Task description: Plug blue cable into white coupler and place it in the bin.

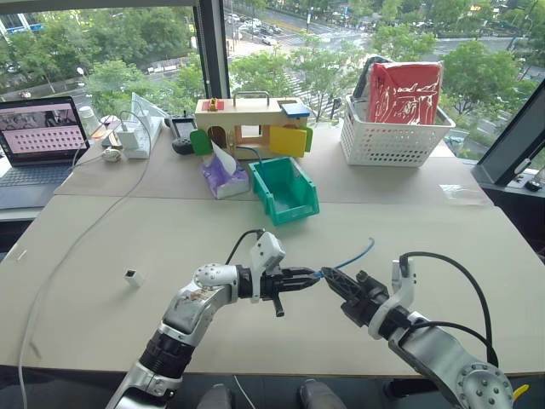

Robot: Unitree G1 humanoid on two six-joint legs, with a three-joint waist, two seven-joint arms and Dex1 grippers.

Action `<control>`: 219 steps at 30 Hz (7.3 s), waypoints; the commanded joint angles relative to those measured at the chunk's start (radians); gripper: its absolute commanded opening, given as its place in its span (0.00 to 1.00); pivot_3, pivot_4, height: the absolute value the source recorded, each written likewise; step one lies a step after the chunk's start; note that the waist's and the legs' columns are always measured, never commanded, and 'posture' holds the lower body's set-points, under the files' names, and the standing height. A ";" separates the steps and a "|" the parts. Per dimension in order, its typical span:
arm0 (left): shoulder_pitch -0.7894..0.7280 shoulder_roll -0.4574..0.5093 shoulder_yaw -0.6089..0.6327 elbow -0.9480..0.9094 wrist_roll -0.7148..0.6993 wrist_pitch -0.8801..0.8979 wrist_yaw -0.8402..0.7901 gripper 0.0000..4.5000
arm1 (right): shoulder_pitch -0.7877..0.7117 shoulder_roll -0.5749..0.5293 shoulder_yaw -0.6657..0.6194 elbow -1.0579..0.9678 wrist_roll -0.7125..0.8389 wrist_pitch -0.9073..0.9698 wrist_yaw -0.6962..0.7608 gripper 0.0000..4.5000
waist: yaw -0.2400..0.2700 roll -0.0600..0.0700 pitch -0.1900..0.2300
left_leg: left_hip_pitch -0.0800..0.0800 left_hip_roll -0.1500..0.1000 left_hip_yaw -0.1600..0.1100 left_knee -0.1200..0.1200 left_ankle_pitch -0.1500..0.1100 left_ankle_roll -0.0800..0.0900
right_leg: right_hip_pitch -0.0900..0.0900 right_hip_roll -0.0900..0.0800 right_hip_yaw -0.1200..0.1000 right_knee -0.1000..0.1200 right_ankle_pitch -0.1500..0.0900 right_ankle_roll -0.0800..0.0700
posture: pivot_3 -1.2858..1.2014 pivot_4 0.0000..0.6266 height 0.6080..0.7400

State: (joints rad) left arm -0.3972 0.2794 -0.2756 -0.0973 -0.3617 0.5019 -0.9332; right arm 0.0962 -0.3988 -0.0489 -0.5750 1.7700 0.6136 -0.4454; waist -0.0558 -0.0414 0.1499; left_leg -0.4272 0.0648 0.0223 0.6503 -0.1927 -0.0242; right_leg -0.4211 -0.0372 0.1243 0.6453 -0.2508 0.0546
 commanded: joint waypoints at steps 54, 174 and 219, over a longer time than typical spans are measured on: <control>0.286 0.370 0.983 -0.161 -0.300 0.046 0.297 0.98 | -0.674 -0.145 -0.063 0.566 -0.278 0.347 0.484 0.00 | 0.010 -0.002 0.002 | 0.000 0.001 0.002 -0.005 0.001 0.001 | -0.002 -0.002 -0.002 -0.001 0.003 -0.005 | 0.52 0.24 0.94; -0.026 0.014 -0.107 0.043 0.249 0.203 0.177 0.15 | -0.202 0.143 0.016 0.154 -0.371 0.242 0.097 0.00 | 0.014 0.000 -0.004 | 0.004 -0.001 0.000 -0.005 0.001 0.002 | 0.004 -0.002 -0.001 -0.001 -0.001 0.000 | 0.52 0.24 0.94; -0.137 0.085 -0.191 -0.045 0.182 0.496 0.215 0.15 | -0.294 0.051 0.120 0.100 -0.594 0.451 0.163 0.00 | 0.009 -0.001 -0.005 | 0.004 -0.001 0.000 -0.006 0.001 0.002 | 0.003 -0.002 -0.002 -0.001 -0.002 0.000 | 0.52 0.24 0.94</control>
State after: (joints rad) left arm -0.5418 0.3430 -0.4220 -0.1697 -0.1891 0.9682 -0.7017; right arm -0.2179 -0.3404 0.0280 -0.4819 1.1825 1.0003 -0.2850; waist -0.0471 -0.0423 0.1447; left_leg -0.4228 0.0637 0.0224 0.6441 -0.1917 -0.0226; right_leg -0.4182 -0.0391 0.1226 0.6441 -0.2532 0.0548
